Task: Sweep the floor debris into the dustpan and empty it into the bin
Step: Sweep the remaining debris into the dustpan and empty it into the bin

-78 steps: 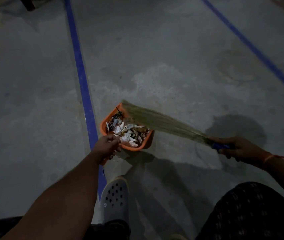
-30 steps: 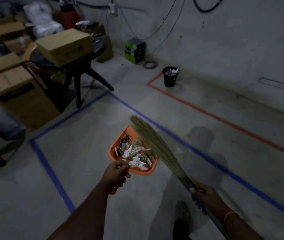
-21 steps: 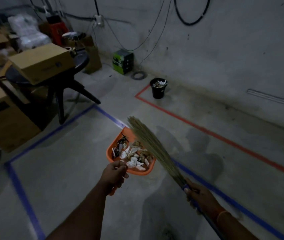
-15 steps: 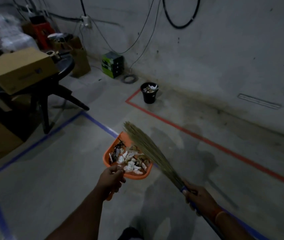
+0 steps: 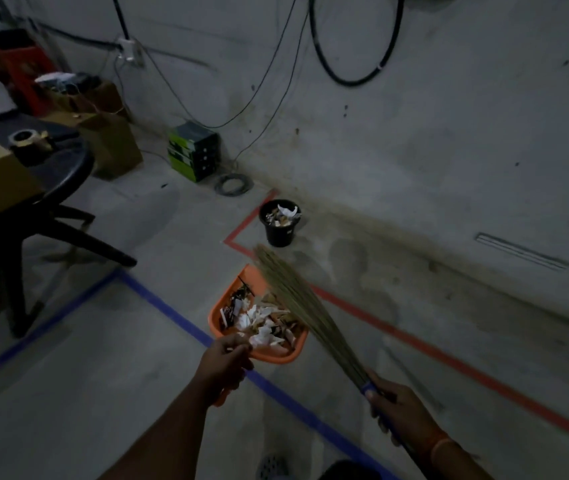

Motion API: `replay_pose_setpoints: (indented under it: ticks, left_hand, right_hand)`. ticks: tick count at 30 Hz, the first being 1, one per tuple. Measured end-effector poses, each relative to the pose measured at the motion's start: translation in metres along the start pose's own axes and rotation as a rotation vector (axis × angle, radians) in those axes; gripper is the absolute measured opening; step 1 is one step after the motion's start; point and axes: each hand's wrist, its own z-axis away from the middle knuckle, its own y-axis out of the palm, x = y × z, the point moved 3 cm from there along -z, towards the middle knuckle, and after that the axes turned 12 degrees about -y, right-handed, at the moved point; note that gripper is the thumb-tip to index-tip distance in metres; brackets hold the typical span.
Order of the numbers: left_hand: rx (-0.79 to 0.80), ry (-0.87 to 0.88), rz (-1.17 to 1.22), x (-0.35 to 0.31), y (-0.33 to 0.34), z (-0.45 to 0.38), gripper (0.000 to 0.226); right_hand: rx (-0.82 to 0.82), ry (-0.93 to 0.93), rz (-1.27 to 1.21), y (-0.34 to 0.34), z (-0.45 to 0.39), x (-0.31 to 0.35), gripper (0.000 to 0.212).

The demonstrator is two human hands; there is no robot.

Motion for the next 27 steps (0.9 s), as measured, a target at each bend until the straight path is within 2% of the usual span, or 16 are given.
replay_pose_setpoints:
  ticks: [8,16,21,27]
  left_hand:
    - [-0.002,-0.014,-0.018,-0.124,-0.002,-0.133,0.015]
    - [-0.086,-0.045,0.049,-0.233,0.008,-0.264,0.013]
    - [-0.132,-0.099,0.147,-0.281,-0.002,-0.321,0.019]
    - [-0.151,-0.177,0.154,-0.315,-0.008,-0.402,0.014]
  right_hand:
    - [0.029,0.08,-0.032,-0.034,-0.176,0.043,0.047]
    - [0.096,0.049,0.032,-0.078,-0.372,0.083,0.045]
    - [0.156,0.026,0.068,-0.096,-0.47,0.118,0.044]
    - [0.233,0.087,0.123,-0.102,-0.567,0.132,0.043]
